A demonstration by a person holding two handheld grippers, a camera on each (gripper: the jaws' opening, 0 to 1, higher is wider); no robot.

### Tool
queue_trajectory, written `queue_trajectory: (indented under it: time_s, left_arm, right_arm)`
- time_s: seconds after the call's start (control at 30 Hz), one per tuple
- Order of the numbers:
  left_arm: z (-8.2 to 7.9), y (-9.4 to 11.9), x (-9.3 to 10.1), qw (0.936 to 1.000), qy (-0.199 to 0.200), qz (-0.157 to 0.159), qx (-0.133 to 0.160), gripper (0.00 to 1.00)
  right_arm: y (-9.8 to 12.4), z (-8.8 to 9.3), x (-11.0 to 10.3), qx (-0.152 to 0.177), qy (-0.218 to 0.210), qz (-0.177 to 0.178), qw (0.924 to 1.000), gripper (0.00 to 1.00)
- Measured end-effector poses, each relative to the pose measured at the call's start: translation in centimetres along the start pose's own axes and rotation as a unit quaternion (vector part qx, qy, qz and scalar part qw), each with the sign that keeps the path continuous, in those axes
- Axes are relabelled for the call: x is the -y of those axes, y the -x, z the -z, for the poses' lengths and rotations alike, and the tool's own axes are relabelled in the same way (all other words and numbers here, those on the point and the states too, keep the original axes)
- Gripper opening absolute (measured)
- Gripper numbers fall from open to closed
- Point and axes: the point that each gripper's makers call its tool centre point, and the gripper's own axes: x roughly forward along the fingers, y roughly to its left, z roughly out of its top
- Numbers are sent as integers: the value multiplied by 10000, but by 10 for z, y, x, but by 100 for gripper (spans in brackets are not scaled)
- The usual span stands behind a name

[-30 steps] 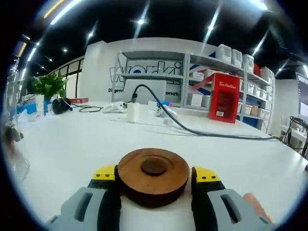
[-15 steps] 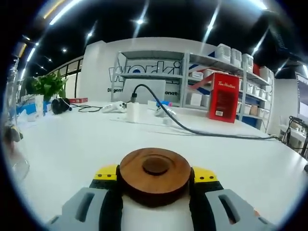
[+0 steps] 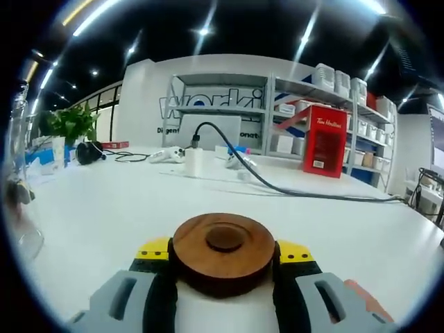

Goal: Clamp the coffee can twist off the lid put the lid on the table pick up the lid cover the can tighten the lid

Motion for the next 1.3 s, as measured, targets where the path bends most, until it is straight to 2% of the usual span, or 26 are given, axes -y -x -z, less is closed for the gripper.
queue_trajectory:
  time_s: [0.13, 0.3, 0.43, 0.53, 0.67, 0.9, 1.03, 1.1, 1.17, 1.23, 1.3]
  left_arm:
    - [0, 0, 0, 10000, -4, -4, 5, 44]
    - [0, 0, 0, 10000, -8, -8, 6, 44]
    - [0, 0, 0, 10000, -8, -13, 8, 44]
    - [0, 0, -1, 10000, -8, -19, 7, 44]
    - [0, 0, -1, 10000, -5, -24, 6, 44]
    - [0, 0, -3, 10000, -8, -24, 5, 44]
    - [0, 0, -3, 10000, -10, -25, 2, 44]
    - [0, -1, -3, 10000, -12, -26, 1, 44]
    - [0, -1, -2, 10000, -10, -25, 2, 44]
    - [0, -1, -2, 10000, -9, -26, 2, 44]
    - [0, -1, -1, 10000, -9, -26, 3, 44]
  right_arm:
    - [-2, -1, -4, 0, 32, -74, 10000, 62]
    - [0, 0, -1, -13, -125, -51, 9999, 58]
    - [6, -11, -6, 262, -429, -249, 9984, 60]
    - [12, -17, -4, 428, -519, -201, 9975, 59]
    - [17, -18, -2, 394, -374, -60, 9985, 59]
    - [43, -33, -5, 590, -138, 55, 9981, 58]
    - [56, -39, -4, 637, -158, 94, 9978, 58]
    - [61, -41, -2, 681, -290, 122, 9972, 54]
    - [67, -44, 1, 765, -798, 135, 9938, 48]
    - [72, -49, 4, 923, -1084, 98, 9898, 44]
    - [80, -56, 7, 1136, -1347, 98, 9843, 32]
